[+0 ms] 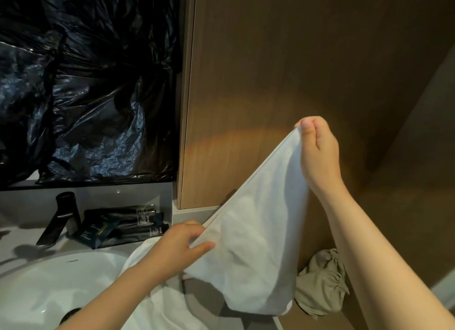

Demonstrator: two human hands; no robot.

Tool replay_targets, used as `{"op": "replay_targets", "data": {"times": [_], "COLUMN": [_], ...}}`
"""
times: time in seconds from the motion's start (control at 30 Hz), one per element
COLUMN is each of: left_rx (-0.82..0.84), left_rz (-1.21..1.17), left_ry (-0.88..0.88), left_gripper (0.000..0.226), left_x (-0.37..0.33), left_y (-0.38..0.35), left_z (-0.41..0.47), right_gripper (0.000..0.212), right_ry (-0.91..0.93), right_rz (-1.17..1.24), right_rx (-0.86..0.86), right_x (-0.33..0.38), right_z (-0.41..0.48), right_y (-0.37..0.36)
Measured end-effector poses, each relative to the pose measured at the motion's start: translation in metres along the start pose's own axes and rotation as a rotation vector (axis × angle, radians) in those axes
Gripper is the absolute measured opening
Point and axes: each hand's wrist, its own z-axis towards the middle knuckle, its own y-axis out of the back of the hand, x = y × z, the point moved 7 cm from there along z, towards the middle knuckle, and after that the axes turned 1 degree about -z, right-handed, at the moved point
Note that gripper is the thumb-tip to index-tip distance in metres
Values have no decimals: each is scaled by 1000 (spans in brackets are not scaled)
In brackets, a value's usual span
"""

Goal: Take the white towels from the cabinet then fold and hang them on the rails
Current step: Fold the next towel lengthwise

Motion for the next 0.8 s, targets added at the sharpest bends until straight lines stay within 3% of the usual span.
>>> {"op": "replay_targets", "data": {"times": [0.17,0.33,0.53,0.8], "left_rx": [-70,-261,-504,-684], "left_rz": [29,60,67,10], "left_ry": [101,178,113,69], "left_gripper": [23,26,16,12], "left_x": [18,24,3,-21], "left_y": [24,87,148,175], "left_z": [9,23,43,51], "right_gripper": [21,21,25,21], "right_ry": [-32,-99,-148,-173], "right_rz": [-64,-111,-72,-27], "right_rx": [-46,-120,-190,-251], "right_x": [-11,-34,-52,-56], "right_z": [13,17,21,18], "right_y": [18,38,47,56]}}
